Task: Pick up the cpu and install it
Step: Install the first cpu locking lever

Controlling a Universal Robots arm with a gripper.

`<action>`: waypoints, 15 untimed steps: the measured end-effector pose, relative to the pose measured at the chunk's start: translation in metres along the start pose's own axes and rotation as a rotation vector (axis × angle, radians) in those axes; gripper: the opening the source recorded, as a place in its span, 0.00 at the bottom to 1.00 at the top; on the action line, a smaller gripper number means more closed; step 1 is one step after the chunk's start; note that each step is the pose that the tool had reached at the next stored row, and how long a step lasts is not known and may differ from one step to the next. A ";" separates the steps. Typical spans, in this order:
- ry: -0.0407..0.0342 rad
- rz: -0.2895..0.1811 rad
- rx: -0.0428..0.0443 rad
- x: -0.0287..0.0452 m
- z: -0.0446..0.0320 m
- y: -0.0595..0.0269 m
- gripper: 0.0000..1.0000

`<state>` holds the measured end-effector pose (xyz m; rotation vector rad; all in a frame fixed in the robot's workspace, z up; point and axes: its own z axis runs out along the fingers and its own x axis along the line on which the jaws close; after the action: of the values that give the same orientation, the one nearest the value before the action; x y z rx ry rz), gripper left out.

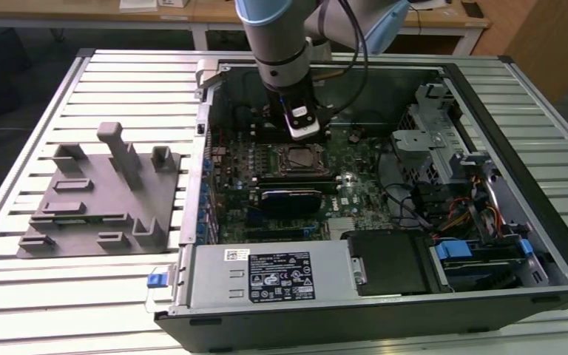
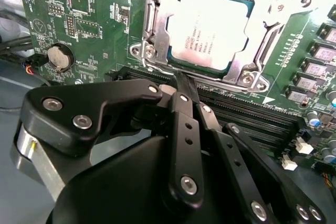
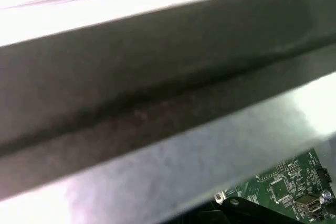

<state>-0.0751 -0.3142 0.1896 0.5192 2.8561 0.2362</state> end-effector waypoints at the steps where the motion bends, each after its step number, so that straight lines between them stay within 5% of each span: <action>1: 0.0000 0.000 -0.0002 -0.0004 0.0002 0.0002 0.11; 11: 0.0005 0.000 -0.0017 -0.0081 0.0024 0.0027 0.11; 15: 0.0051 0.004 -0.0146 -0.0084 0.0024 0.0026 0.11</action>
<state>-0.0660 -0.3145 0.1894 0.5223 2.8563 0.2592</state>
